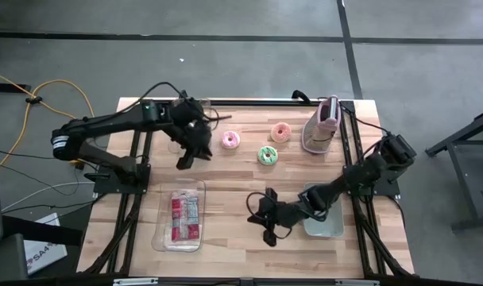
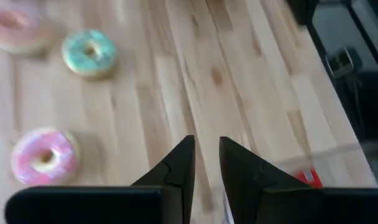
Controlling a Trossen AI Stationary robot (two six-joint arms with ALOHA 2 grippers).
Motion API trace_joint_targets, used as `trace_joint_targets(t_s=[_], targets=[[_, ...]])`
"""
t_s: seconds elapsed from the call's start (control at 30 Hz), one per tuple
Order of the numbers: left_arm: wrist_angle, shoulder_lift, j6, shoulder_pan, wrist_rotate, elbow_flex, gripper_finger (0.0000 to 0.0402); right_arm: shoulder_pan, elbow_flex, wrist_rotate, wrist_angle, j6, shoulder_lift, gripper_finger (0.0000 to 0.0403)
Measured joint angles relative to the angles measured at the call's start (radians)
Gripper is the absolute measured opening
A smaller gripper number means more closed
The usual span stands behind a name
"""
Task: Pick & Place Food Item
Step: Put the green donut into the gray bin
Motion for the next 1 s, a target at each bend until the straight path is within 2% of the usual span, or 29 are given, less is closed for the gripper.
trace_joint_targets(t_s=[0.2, 0.37, 0.7, 0.83, 1.0], targets=[[0.092, -0.029, -0.071, 0.044, 0.000, 0.000, 0.0070, -0.068, 0.000, -0.029, -0.006, -0.087, 0.000, 0.0002], [0.093, -0.031, -0.101, 0.064, -0.002, 0.000, 0.0070, -0.116, 0.000, -0.058, -0.054, -0.141, 0.000, 0.0002], [0.100, -0.031, -0.110, 0.063, -0.001, 0.000, 0.0070, -0.238, -0.001, -0.065, -0.341, -0.011, -0.013, 0.0002], [0.101, -0.031, -0.115, 0.063, -0.001, 0.000, 0.0070, -0.286, -0.001, -0.111, -0.367, -0.060, -0.013, 0.0002], [0.105, -0.031, -0.117, 0.061, -0.001, 0.000, 0.0070, -0.349, -0.001, -0.114, -0.381, -0.160, -0.014, 0.0002]])
